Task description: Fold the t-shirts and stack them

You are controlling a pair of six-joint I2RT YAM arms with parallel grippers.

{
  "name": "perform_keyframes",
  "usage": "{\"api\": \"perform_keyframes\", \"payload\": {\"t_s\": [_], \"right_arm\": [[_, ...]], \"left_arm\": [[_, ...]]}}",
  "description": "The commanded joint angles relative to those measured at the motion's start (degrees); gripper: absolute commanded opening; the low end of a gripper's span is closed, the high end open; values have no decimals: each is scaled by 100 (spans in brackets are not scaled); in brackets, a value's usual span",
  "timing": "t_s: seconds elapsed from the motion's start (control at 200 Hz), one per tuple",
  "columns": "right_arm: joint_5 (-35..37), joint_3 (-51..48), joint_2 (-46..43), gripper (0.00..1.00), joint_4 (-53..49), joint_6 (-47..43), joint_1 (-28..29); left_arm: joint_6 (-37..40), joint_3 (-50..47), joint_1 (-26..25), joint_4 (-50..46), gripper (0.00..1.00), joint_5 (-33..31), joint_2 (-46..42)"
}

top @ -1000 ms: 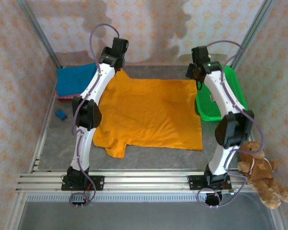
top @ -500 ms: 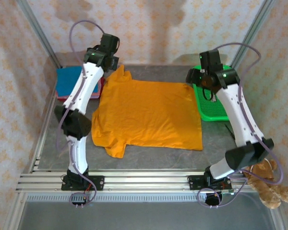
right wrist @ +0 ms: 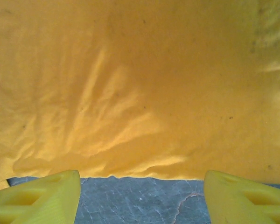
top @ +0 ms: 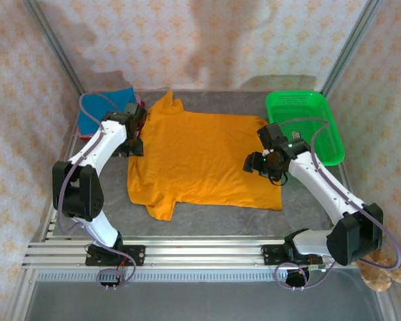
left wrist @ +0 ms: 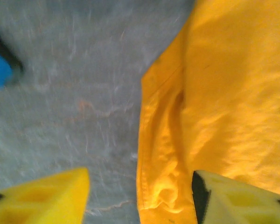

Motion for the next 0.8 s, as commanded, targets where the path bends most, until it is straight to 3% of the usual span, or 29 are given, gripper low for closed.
{"api": "perform_keyframes", "payload": {"t_s": [0.0, 0.105, 0.19, 0.576, 0.796], "right_arm": [[-130, -283, -101, 70, 431, 232, 25], [-170, -517, 10, 70, 655, 241, 18], [-170, -652, 147, 70, 805, 244, 18], [-256, -995, 829, 70, 1399, 312, 17], [76, -1301, 1064, 72, 1324, 706, 23]], "left_arm": [[-356, -391, 262, 374, 45, 159, -255], [-305, -605, 410, 656, 33, 307, -88], [-253, -633, 457, 815, 31, 420, 138], [-160, -446, 459, 1166, 25, 704, 1125], [-552, -549, 691, 867, 27, 218, 1488]]}}
